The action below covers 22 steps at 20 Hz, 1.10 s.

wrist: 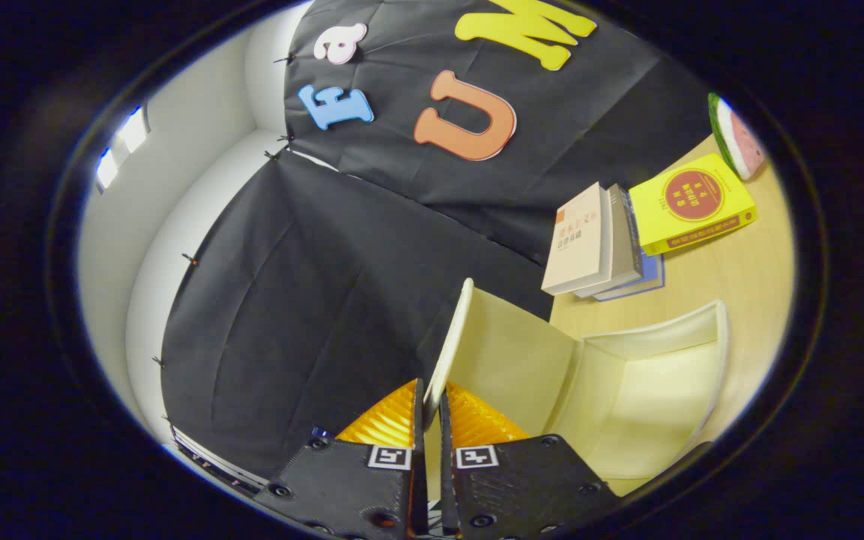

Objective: Open the storage box then place both shoes into the box .Put the left shoe in first, then the right shoe, with the right side of both shoes facing outward in a uniform manner.

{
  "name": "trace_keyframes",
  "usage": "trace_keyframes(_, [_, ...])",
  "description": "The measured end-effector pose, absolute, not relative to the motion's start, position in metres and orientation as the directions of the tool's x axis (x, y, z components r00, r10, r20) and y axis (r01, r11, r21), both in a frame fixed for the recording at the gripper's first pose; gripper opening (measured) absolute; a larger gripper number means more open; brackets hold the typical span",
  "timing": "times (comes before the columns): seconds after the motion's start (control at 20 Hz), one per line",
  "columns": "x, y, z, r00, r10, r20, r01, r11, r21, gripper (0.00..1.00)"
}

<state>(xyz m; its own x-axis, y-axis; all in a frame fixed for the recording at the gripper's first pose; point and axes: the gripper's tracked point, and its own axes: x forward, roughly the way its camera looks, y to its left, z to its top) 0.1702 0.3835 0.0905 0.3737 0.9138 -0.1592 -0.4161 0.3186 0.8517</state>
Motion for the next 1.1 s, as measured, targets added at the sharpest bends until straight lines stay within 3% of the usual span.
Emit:
trace_keyframes(0.1, [0.17, 0.417, 0.091, 0.37, 0.916, -0.157, -0.422, 0.316, 0.85, 0.07])
trace_keyframes(0.35, [0.169, 0.475, 0.085, 0.369, 0.911, -0.184, -0.452, 0.349, 0.821, 0.21])
trace_keyframes(0.4, [0.169, 0.482, 0.082, 0.371, 0.909, -0.191, -0.458, 0.358, 0.814, 0.3])
trace_keyframes(0.45, [0.169, 0.487, 0.082, 0.375, 0.908, -0.187, -0.466, 0.359, 0.809, 0.31])
trace_keyframes(0.5, [0.169, 0.49, 0.081, 0.38, 0.905, -0.189, -0.471, 0.365, 0.803, 0.48])
trace_keyframes(0.55, [0.168, 0.489, 0.08, 0.39, 0.901, -0.189, -0.478, 0.374, 0.795, 0.48])
trace_keyframes(0.7, [0.166, 0.472, 0.08, 0.431, 0.881, -0.196, -0.491, 0.411, 0.768, 0.6])
trace_keyframes(0.9, [0.159, 0.423, 0.078, 0.508, 0.837, -0.205, -0.54, 0.495, 0.68, 0.87])
trace_keyframes(0.95, [0.157, 0.406, 0.077, 0.529, 0.824, -0.203, -0.549, 0.515, 0.658, 0.88])
trace_keyframes(1.0, [0.154, 0.391, 0.075, 0.55, 0.81, -0.206, -0.555, 0.538, 0.634, 0.95])
trace_keyframes(1.1, [0.15, 0.353, 0.066, 0.607, 0.764, -0.221, -0.555, 0.606, 0.57, 0.95])
